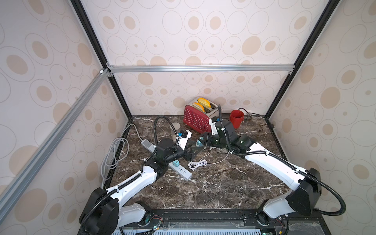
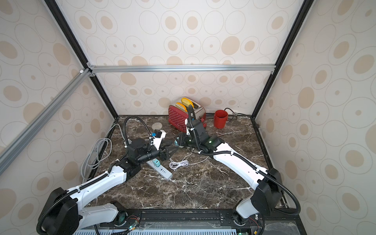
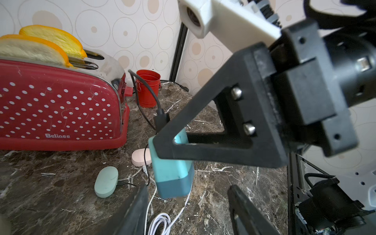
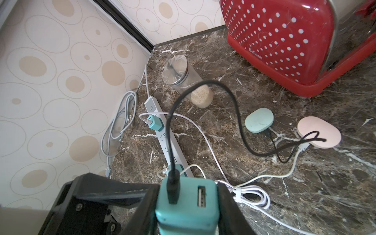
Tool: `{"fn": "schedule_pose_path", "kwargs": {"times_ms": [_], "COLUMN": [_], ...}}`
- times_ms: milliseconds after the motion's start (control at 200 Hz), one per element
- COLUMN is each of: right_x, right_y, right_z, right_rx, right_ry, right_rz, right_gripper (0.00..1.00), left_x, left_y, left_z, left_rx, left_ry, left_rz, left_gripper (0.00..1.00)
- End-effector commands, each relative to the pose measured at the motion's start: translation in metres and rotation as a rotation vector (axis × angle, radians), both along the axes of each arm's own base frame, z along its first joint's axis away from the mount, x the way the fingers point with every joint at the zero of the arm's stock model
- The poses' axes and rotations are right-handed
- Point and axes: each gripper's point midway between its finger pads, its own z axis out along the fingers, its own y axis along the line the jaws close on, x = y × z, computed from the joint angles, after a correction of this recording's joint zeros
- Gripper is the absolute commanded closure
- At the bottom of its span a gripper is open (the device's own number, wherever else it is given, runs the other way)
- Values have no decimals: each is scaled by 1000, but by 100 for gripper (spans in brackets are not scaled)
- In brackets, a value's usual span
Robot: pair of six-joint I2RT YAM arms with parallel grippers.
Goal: Charge the bluetooth headset
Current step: Pick up the plug from the center of the board.
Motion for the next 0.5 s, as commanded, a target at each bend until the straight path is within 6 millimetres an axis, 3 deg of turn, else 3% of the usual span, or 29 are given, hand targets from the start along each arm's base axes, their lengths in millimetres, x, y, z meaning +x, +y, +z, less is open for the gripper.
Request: {"fn": "schedule_pose_path", "kwargs": {"times_ms": [0,215,391,491], "right_x": [-2,-4,-6,-7], "right_y": [4,15,19,20], "right_z": [17,16,16,17], "right_rx": [61,85,91,104], "right_ry": [-32,-33,-37,-46], "right_rz": [11,39,48,61], "right_gripper": [67,67,67,66], "left_x": [8,18,21,21], "left_y": [-2,-8,-8,-9], "left_z": [16,16,23,24], "left_rx": [-6,30,15,25], "left_ry": [-35,-17,-41,-41], "left_rz": [21,21,31,27], "left_gripper": [38,54,57,70]}}
